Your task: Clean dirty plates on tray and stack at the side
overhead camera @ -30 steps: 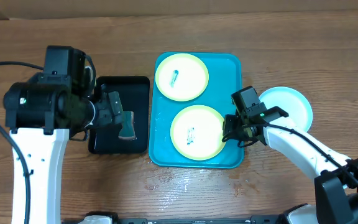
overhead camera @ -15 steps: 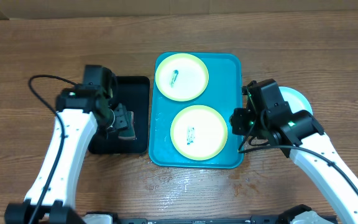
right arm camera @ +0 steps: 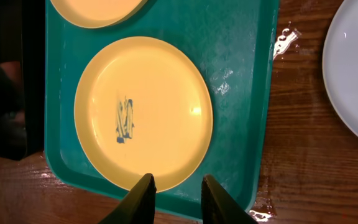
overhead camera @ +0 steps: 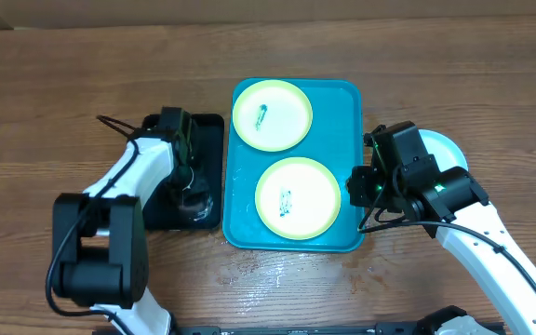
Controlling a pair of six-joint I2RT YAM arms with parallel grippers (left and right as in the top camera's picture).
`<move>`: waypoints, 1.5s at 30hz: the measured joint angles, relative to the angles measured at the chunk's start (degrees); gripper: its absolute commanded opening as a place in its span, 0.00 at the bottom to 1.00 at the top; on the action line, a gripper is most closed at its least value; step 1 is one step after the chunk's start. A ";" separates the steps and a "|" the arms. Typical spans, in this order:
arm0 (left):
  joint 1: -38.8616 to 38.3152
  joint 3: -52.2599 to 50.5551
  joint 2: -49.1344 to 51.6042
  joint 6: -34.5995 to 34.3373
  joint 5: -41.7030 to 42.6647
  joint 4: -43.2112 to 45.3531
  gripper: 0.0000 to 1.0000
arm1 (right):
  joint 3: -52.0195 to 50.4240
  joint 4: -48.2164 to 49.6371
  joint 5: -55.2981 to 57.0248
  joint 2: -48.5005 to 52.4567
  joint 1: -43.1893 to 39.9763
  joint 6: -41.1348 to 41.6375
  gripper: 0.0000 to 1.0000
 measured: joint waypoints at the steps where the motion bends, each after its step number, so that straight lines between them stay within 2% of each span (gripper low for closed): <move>1: 0.13 0.07 0.07 0.09 0.00 -0.13 0.04 | 0.00 -0.11 0.00 0.00 0.00 0.02 0.27; 6: 0.11 1.25 0.61 0.24 0.00 -1.99 0.04 | 0.00 -0.24 0.02 0.00 0.00 0.00 0.27; 13: 0.07 7.65 1.31 0.24 0.35 -9.81 0.04 | 0.00 -0.83 0.00 0.00 0.00 0.00 0.27; 18: 0.04 10.01 1.29 0.24 -0.39 -8.83 0.04 | 0.00 -0.76 0.02 0.00 0.00 -0.02 0.27; 26: -1.31 2.34 1.31 0.22 -1.86 -0.87 0.04 | 0.00 -0.76 -0.02 0.00 0.00 -0.02 0.27; 29: -1.33 2.19 1.29 0.24 -1.95 -1.46 0.04 | 0.00 -0.79 0.00 0.00 0.00 -0.02 0.27; 32: -1.33 3.32 1.31 0.24 -2.03 -6.03 0.04 | 0.00 -0.76 0.11 0.00 0.00 0.00 0.27; 35: -1.36 7.65 1.75 0.24 -2.03 -13.84 0.04 | 0.00 -0.87 1.25 0.00 -0.02 1.18 0.27; 39: -1.62 19.30 1.77 0.24 -2.01 -21.05 0.04 | 0.00 -0.81 4.39 0.46 0.00 5.05 0.29; 45: -4.50 29.86 -0.61 0.24 0.31 -23.30 0.04 | -0.48 3.78 6.58 5.81 0.00 8.13 0.31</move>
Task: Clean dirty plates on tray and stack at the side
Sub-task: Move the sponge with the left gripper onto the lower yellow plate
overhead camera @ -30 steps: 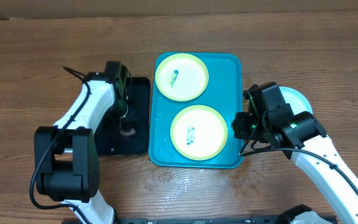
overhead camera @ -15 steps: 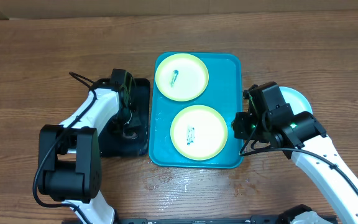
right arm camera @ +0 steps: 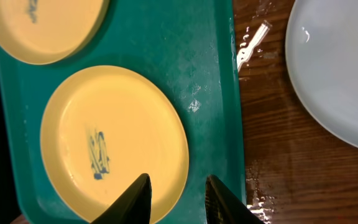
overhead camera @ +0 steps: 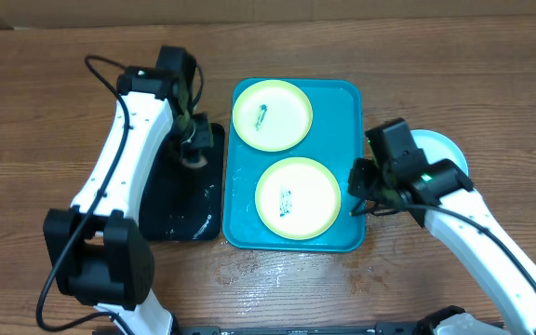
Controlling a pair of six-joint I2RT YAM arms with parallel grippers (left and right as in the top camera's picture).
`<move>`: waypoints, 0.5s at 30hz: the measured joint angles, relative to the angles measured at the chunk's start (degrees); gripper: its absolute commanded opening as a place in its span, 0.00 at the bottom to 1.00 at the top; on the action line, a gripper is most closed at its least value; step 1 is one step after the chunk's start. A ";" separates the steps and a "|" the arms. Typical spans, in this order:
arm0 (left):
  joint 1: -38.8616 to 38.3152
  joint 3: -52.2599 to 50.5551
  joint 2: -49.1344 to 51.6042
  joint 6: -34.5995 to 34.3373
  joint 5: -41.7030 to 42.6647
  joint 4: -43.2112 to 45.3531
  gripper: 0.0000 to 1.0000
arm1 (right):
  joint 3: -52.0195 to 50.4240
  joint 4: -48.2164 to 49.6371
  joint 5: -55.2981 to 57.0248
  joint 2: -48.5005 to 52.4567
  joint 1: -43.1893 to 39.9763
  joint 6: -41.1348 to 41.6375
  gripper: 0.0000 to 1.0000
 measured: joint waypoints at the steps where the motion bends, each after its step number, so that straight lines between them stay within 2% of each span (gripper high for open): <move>1: -0.90 0.55 -0.44 0.00 0.92 0.37 0.04 | -0.33 1.20 -0.20 1.38 0.00 -0.15 0.31; 10: -10.78 -0.59 -1.01 -0.33 6.12 4.31 0.04 | -2.08 8.11 -2.10 16.33 0.00 -3.82 0.30; 15: -14.51 -5.79 -0.98 -2.95 6.82 8.39 0.04 | -2.08 10.67 -2.54 20.39 0.02 -4.87 0.21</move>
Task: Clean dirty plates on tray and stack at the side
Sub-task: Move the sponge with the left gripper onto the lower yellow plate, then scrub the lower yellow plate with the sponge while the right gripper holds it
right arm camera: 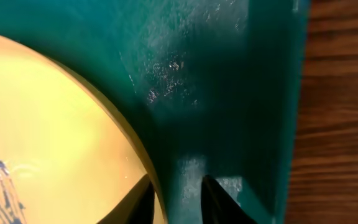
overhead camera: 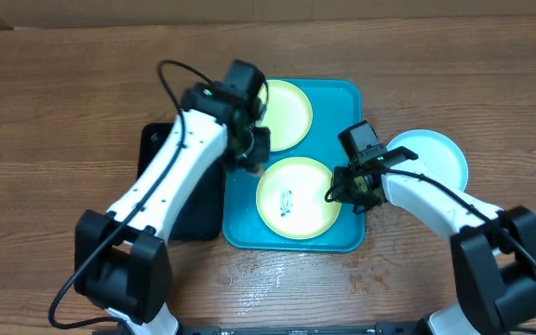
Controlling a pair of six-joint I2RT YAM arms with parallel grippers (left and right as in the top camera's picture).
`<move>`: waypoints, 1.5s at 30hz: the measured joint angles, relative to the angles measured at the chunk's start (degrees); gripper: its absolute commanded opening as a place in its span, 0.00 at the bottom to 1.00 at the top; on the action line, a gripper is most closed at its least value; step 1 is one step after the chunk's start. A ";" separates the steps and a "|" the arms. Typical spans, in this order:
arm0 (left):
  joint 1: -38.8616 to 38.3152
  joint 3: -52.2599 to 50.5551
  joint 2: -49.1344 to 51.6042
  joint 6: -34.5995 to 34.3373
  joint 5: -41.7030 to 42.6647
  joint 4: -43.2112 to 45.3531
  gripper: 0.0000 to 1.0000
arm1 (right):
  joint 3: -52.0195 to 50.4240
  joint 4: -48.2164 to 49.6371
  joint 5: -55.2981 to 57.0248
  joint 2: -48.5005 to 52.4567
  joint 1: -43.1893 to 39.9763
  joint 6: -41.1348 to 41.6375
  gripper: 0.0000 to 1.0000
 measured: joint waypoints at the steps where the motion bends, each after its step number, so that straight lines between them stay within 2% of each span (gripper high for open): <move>1: -0.39 -1.40 0.00 -0.87 0.24 1.33 0.04 | 0.00 0.33 -0.15 0.70 0.00 -0.13 0.18; 3: -0.66 -3.91 0.00 -2.25 1.25 4.02 0.04 | 0.11 0.81 -0.39 1.25 0.02 -0.74 0.06; 4: -0.66 -5.31 0.00 -2.84 2.25 5.64 0.04 | 0.17 1.09 -0.87 1.42 0.02 -0.81 0.04; 12: -3.54 -16.00 0.00 -7.50 10.71 22.16 0.04 | 0.37 0.79 -2.58 1.46 0.02 -0.85 0.04; 19: -9.94 -18.82 0.55 -10.67 7.96 27.36 0.04 | 0.46 0.46 -2.82 1.46 0.02 -0.83 0.04; 27: -9.55 -18.82 4.52 -12.68 5.62 25.90 0.04 | 0.52 -0.15 -3.02 1.46 0.02 -0.83 0.04; 30: -7.41 -18.18 5.27 -13.03 5.16 22.32 0.04 | 0.55 -0.33 -3.15 1.46 0.02 -0.83 0.04; 36: -3.74 -15.85 5.27 -12.35 -2.05 14.71 0.04 | 0.57 -0.61 -4.28 1.49 0.20 -0.74 0.04; 41: -3.82 -15.30 5.51 -10.64 -3.23 16.11 0.04 | 0.57 -0.61 -4.70 1.51 0.28 -0.61 0.04; 45: -4.72 -15.06 7.72 -10.14 1.81 20.83 0.04 | 0.57 -0.74 -4.46 1.51 0.22 -0.61 0.04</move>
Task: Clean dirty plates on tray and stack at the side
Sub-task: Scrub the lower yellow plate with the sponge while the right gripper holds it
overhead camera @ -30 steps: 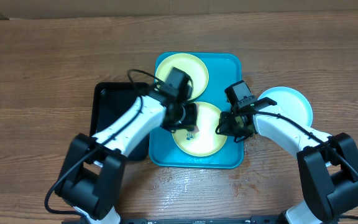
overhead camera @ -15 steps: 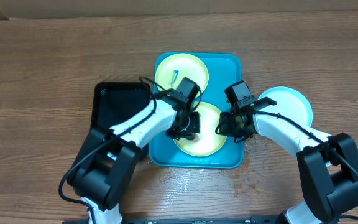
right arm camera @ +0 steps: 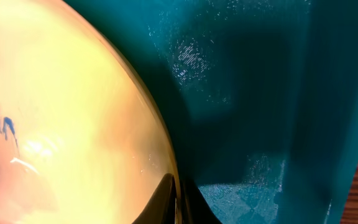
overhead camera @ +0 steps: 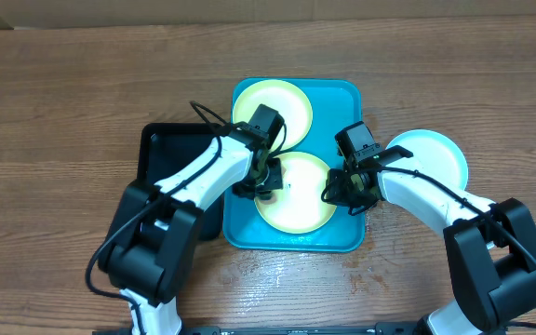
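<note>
On the teal tray (overhead camera: pixel 347 102) lie two yellow plates. The near plate (overhead camera: pixel 301 209) has a blue smear (right arm camera: pixel 6 127) on it. My right gripper (overhead camera: pixel 333 193) is shut on this plate's right rim, its fingers pinching the edge (right arm camera: pixel 180 199). My left gripper (overhead camera: pixel 264 184) is down on the left part of the same plate, shut on a pale sponge that is mostly hidden under the fingers. The far plate (overhead camera: pixel 291 107) is partly covered by my left wrist.
A pale blue-white plate (overhead camera: pixel 431 154) lies on the wooden table right of the tray. A black tray (overhead camera: pixel 170 149) sits left of the teal tray, under my left arm. The teal tray's raised right wall (right arm camera: pixel 328 124) runs close beside my right fingers.
My right gripper was open astride the near plate's right rim and is now shut on it. My left gripper has moved from the tray's left edge onto the near plate.
My left gripper was down in the black tray, then held a pale round sponge above it, then over the teal tray's left side. My right gripper hung open above the near plate, then low at its rim. Now it grips the rim and the sponge rests on that plate.
</note>
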Controlling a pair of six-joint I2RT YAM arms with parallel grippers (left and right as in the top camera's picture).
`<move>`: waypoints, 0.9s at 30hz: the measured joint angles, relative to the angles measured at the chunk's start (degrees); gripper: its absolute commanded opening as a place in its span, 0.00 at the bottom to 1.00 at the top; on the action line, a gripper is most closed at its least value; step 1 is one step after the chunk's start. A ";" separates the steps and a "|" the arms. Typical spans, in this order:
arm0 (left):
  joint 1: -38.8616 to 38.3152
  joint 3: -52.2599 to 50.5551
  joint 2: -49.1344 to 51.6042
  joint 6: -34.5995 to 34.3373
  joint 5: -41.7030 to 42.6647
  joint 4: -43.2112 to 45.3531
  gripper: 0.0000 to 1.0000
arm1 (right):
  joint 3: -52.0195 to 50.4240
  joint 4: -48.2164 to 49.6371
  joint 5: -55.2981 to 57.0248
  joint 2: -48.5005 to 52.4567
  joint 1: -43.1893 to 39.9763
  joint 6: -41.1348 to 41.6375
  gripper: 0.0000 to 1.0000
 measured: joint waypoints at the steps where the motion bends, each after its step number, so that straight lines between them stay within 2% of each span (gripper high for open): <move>1: -0.11 0.20 0.42 0.04 1.79 1.14 0.04 | 0.00 -0.13 0.02 0.00 -0.11 0.02 0.04; 5: -1.36 1.62 3.45 0.11 12.68 6.10 0.04 | 0.00 -0.59 0.44 0.00 -0.46 0.02 0.04; 8: -2.12 1.77 4.42 0.11 16.96 6.93 0.04 | 0.00 -0.59 0.48 0.00 -0.48 0.00 0.04; 17: -3.98 1.77 5.57 0.11 22.49 7.10 0.04 | 0.00 -0.63 0.50 0.00 -0.48 0.00 0.04; 22: -3.93 4.15 5.66 -0.79 18.40 -4.70 0.04 | 0.07 -0.79 0.48 0.00 -0.48 0.02 0.04; 27: -4.00 8.74 6.16 -1.20 4.02 -16.96 0.04 | 0.11 -0.83 0.48 0.00 -0.48 0.02 0.04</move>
